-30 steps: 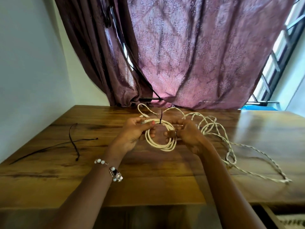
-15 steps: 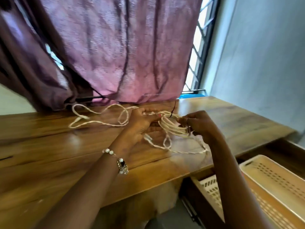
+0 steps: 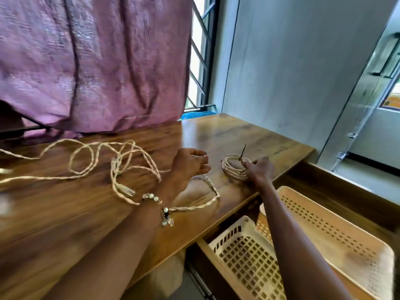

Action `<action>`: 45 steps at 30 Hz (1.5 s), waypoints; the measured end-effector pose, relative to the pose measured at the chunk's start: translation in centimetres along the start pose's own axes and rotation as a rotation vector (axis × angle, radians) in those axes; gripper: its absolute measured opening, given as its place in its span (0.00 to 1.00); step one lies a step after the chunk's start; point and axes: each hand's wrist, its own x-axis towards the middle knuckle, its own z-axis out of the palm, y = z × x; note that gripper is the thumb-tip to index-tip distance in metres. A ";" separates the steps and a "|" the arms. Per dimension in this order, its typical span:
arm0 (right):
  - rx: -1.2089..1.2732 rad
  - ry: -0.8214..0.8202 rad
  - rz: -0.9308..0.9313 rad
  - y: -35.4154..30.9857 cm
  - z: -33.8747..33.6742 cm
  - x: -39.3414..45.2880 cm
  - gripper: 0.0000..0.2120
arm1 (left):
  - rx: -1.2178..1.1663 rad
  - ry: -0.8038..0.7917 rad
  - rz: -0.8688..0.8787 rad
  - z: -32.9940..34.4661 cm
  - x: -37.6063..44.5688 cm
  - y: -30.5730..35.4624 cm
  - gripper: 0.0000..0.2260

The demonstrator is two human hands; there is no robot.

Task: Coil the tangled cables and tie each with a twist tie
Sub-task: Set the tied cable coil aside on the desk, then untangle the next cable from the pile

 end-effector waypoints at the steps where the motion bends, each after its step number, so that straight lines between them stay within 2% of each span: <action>1: -0.015 0.008 -0.005 0.2 0.2 0.1 0.23 | -0.003 0.006 -0.002 0.0 0.0 -0.1 0.04; 6: 0.062 0.078 0.029 0.3 -0.1 -0.6 0.24 | -0.015 0.059 0.009 -0.6 0.4 -1.0 0.07; 11: 0.178 0.118 0.047 0.1 -1.4 -1.8 0.21 | 0.028 0.087 0.044 -1.0 0.2 -1.4 0.05; 15: 0.203 0.239 -0.018 -0.8 -2.2 -3.1 0.13 | 0.069 0.096 0.104 -1.7 -0.6 -0.8 0.04; 17: 0.201 0.236 -0.092 -1.9 -2.1 -4.3 0.12 | 0.070 0.122 0.137 -2.6 -1.4 -0.2 0.06; 21: 0.280 0.091 -0.337 -4.9 -1.0 -7.2 0.11 | 0.030 0.182 0.209 -5.4 -3.9 1.2 0.07; 28: 0.224 -0.364 -0.744 -11.0 2.5 -14.8 0.07 | 0.154 0.350 0.377 -13.8 -8.5 1.8 0.06; 31: 0.209 -0.453 -0.828 -13.6 4.6 -17.7 0.05 | 0.225 0.434 0.455 -17.5 -10.9 2.0 0.07; 34: 0.280 -0.476 -0.840 -15.7 7.7 -20.0 0.01 | 0.294 0.516 0.460 -21.4 -13.0 2.0 0.08; 38: 0.357 -0.309 -0.789 -18.5 10.4 -21.8 0.12 | 0.364 0.641 0.420 -26.8 -14.0 1.6 0.08; 41: 0.214 -0.194 -0.803 -20.9 12.5 -22.5 0.21 | 0.445 0.676 0.431 -30.4 -13.9 1.0 0.07; 43: 0.116 -0.177 -0.785 -22.5 14.5 -22.9 0.26 | 0.591 0.680 0.418 -31.9 -13.7 1.0 0.11; 45: 0.003 -0.186 -0.779 -23.6 16.1 -23.3 0.26 | 0.800 0.683 0.422 -33.2 -13.5 0.9 0.13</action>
